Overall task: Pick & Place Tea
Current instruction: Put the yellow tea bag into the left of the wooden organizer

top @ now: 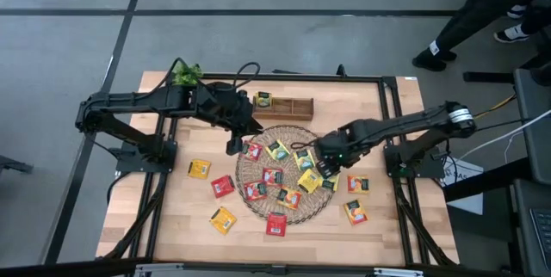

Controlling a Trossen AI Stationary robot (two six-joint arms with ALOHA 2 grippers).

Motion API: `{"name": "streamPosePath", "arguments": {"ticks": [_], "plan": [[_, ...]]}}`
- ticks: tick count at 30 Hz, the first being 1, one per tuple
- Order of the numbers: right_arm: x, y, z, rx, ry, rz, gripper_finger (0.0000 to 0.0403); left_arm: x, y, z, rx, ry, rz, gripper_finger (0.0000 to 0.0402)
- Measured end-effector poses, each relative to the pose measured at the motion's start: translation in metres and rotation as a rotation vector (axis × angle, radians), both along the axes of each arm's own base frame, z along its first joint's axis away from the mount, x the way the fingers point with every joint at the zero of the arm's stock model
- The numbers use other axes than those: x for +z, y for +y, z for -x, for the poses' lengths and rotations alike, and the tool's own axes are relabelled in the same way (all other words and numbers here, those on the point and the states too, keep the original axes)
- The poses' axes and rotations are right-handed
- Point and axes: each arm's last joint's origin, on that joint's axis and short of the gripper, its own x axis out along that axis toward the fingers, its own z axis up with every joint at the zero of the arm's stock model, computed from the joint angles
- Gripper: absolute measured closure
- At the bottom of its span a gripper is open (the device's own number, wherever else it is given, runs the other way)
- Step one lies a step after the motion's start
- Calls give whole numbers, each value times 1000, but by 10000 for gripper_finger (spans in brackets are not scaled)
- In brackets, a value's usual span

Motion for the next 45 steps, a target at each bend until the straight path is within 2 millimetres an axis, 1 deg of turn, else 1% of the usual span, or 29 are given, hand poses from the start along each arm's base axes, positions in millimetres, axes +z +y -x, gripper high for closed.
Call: {"name": "streamPosePath", "arguments": {"ticks": [4,6,10,15,17,20,24,27,35,42,45], "plan": [[-15,6,-7,19,53,28,194,0,0,0,7,0,11,343],[-24,8,-6,22,63,30,194,0,0,0,6,1,14,343],[-46,7,4,-9,55,-9,194,0,-1,0,-1,1,33,343],[-60,4,19,-62,-27,-41,194,0,-1,0,-13,0,45,343],[-66,2,22,-88,-39,-46,194,0,-1,0,-7,0,54,343],[-79,0,28,-108,-29,-45,194,0,1,0,5,1,73,343],[-92,1,28,-132,-91,-65,194,0,6,1,19,1,107,343],[-96,0,29,-156,-105,-70,194,0,8,1,32,1,117,343],[-97,-2,31,-173,-89,-32,194,0,14,1,55,-1,119,343],[-98,-4,38,-175,-16,-9,194,0,14,1,56,-1,119,343],[-98,-4,38,-174,-15,-9,194,0,14,1,57,-1,119,343]]}}
